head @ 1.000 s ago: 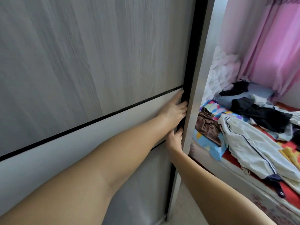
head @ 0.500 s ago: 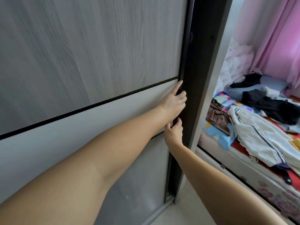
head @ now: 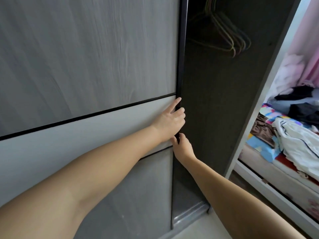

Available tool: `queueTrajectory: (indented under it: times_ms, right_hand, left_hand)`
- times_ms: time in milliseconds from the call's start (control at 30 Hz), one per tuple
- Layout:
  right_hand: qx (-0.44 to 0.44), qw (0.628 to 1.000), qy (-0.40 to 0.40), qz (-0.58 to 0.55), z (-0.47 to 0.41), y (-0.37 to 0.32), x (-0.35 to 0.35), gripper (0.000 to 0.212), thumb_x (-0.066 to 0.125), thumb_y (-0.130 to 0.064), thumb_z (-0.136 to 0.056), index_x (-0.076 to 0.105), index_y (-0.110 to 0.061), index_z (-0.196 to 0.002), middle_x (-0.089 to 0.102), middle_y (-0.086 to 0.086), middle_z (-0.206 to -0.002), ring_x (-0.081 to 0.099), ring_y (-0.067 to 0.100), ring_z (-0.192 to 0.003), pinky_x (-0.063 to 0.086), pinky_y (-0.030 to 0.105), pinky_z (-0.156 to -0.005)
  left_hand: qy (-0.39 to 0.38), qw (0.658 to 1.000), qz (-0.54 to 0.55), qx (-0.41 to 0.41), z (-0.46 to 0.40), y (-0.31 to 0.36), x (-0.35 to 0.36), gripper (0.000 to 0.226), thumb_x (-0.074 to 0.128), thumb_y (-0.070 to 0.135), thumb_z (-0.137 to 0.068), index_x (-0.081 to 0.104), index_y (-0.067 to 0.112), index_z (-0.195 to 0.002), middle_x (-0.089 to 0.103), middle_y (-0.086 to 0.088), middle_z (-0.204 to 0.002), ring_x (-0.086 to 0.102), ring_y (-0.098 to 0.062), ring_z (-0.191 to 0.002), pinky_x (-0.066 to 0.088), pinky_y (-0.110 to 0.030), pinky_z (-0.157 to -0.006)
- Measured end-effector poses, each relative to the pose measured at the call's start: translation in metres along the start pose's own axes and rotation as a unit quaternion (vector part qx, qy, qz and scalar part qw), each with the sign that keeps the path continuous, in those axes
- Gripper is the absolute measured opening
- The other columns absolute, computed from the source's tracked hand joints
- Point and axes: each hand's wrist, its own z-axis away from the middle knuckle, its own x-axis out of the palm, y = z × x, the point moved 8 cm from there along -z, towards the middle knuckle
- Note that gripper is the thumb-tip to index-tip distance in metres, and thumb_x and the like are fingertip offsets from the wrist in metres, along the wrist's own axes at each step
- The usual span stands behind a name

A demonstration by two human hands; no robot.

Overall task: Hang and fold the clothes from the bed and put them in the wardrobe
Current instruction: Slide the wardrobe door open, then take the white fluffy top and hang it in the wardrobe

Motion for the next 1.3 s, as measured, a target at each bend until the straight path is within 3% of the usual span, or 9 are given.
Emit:
queueTrajectory:
  times_ms: [300, 500, 667, 833, 967, 1033, 1133, 1200, 1300]
  right_hand:
    - [-0.124, 0.979, -0.116, 0.114, 0.059, -0.061, 0.091, 0.018, 0.035, -0.032, -0.102, 0.036, -0.015, -0.097, 0.054, 0.004, -0.096, 0.05, 0.023, -0.077, 0.035, 0.035, -0.063]
    - [-0.213, 0.951, -0.166, 0.15, 0.097, -0.098, 0.15, 0.03, 0.036, -0.028, -0.102, 0.037, -0.008, -0.124, 0.055, 0.015, -0.114, 0.056, 0.033, -0.1, 0.045, 0.037, -0.08]
    - [-0.266, 0.919, -0.189, 0.222, 0.116, -0.124, 0.188, 0.028, 0.036, -0.03, -0.101, 0.042, -0.006, -0.114, 0.061, 0.015, -0.101, 0.06, 0.034, -0.085, 0.035, 0.032, -0.057]
    - [-0.334, 0.887, -0.179, 0.265, 0.139, -0.151, 0.218, 0.035, 0.035, -0.035, -0.101, 0.04, -0.004, -0.118, 0.065, 0.016, -0.091, 0.063, 0.036, -0.077, 0.032, 0.03, -0.053]
    - [-0.386, 0.815, -0.21, 0.379, 0.16, -0.16, 0.249, 0.056, 0.042, -0.013, -0.098, 0.016, -0.004, -0.147, 0.034, 0.033, -0.14, 0.058, 0.032, -0.102, 0.043, 0.032, -0.067]
    - [-0.424, 0.761, -0.232, 0.431, 0.172, -0.165, 0.26, 0.063, 0.041, -0.005, -0.096, 0.009, -0.005, -0.15, 0.018, 0.042, -0.144, 0.053, 0.033, -0.11, 0.045, 0.029, -0.072]
    - [-0.478, 0.713, -0.188, 0.477, 0.178, -0.175, 0.271, 0.057, 0.035, -0.012, -0.099, 0.01, -0.003, -0.15, 0.033, 0.036, -0.142, 0.046, 0.042, -0.124, 0.044, 0.026, -0.083]
    - [-0.539, 0.625, -0.136, 0.548, 0.189, -0.176, 0.281, 0.063, 0.037, -0.01, -0.099, 0.001, 0.007, -0.148, 0.024, 0.037, -0.147, 0.034, 0.051, -0.132, 0.038, 0.036, -0.104]
    - [-0.524, 0.642, -0.148, 0.539, 0.183, -0.172, 0.292, 0.066, 0.038, -0.009, -0.099, -0.003, 0.011, -0.146, 0.016, 0.039, -0.149, 0.024, 0.054, -0.135, 0.03, 0.041, -0.111]
  left_hand:
    - [0.022, 0.998, -0.066, 0.01, 0.127, -0.024, 0.018, 0.005, 0.065, 0.022, -0.076, 0.067, 0.026, -0.076, 0.059, 0.01, -0.076, 0.06, -0.013, -0.095, 0.031, -0.052, -0.112]
    - [-0.061, 0.994, -0.086, 0.03, 0.19, -0.045, 0.03, 0.007, 0.067, 0.032, -0.075, 0.066, 0.028, -0.068, 0.055, 0.011, -0.072, 0.057, -0.012, -0.084, 0.029, -0.051, -0.113]
    - [-0.117, 0.99, -0.078, 0.03, 0.238, -0.055, 0.043, 0.026, 0.061, 0.05, -0.081, 0.068, 0.026, -0.084, 0.059, 0.011, -0.084, 0.055, -0.014, -0.095, 0.012, -0.052, -0.117]
    - [-0.159, 0.985, -0.072, -0.004, 0.276, -0.065, 0.041, 0.008, 0.065, 0.037, -0.076, 0.068, 0.031, -0.072, 0.056, 0.016, -0.065, 0.058, -0.01, -0.081, 0.029, -0.048, -0.114]
    - [-0.172, 0.983, -0.066, -0.019, 0.301, -0.069, 0.048, 0.012, 0.059, 0.025, -0.082, 0.07, 0.03, -0.079, 0.059, 0.015, -0.07, 0.057, -0.011, -0.084, 0.022, -0.05, -0.116]
    - [-0.173, 0.982, -0.067, -0.03, 0.312, -0.073, 0.049, 0.014, 0.06, 0.024, -0.081, 0.07, 0.032, -0.077, 0.059, 0.016, -0.068, 0.058, -0.009, -0.082, 0.025, -0.048, -0.115]
    - [-0.178, 0.981, -0.067, -0.028, 0.328, -0.072, 0.056, 0.016, 0.057, 0.023, -0.084, 0.071, 0.032, -0.082, 0.062, 0.016, -0.074, 0.06, -0.01, -0.085, 0.024, -0.048, -0.116]
    - [-0.163, 0.984, -0.069, -0.037, 0.337, -0.074, 0.057, 0.017, 0.057, 0.022, -0.084, 0.072, 0.031, -0.084, 0.064, 0.016, -0.076, 0.06, -0.011, -0.086, 0.025, -0.048, -0.115]
    - [-0.144, 0.986, -0.072, -0.043, 0.345, -0.074, 0.057, 0.02, 0.055, 0.017, -0.085, 0.072, 0.028, -0.085, 0.064, 0.014, -0.077, 0.061, -0.012, -0.087, 0.028, -0.047, -0.115]
